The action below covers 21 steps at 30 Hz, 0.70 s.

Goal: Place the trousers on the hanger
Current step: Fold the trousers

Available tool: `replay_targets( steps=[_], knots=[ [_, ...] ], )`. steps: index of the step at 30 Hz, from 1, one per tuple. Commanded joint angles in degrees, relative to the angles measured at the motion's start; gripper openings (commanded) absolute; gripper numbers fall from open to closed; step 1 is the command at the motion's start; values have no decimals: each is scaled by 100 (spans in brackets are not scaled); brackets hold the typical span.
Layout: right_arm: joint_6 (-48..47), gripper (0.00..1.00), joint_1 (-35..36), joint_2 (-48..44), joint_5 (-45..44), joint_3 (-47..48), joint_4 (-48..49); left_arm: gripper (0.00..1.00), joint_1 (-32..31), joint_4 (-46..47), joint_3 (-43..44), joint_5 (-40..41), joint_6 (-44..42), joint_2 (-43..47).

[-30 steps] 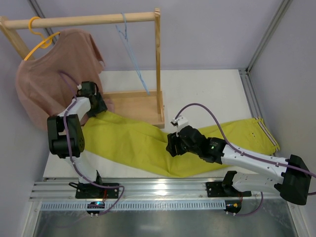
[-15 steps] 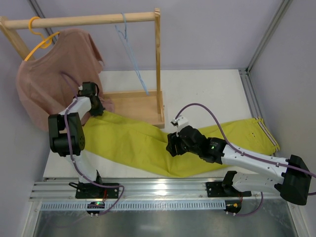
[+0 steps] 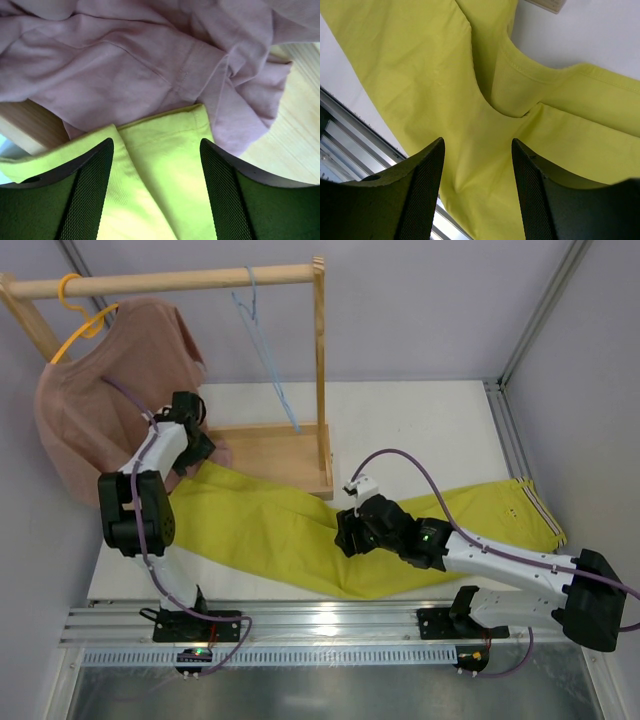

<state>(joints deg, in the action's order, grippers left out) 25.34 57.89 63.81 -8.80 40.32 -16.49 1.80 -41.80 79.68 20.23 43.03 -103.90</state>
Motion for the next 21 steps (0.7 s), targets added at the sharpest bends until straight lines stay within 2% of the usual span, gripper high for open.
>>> replay_targets(
  steps=[1, 12, 21],
  knots=[
    [-108, 59, 3, 17, -17, 55, 296, 71, -128, -399, 285, 420, 662, -113],
    [-205, 59, 3, -132, -193, -50, 190, 66, -128, -434, 681, 289, 1006, -921],
    [-337, 59, -14, -211, -316, -94, 85, 66, -128, -206, 487, 104, 1164, -975]
  ],
)
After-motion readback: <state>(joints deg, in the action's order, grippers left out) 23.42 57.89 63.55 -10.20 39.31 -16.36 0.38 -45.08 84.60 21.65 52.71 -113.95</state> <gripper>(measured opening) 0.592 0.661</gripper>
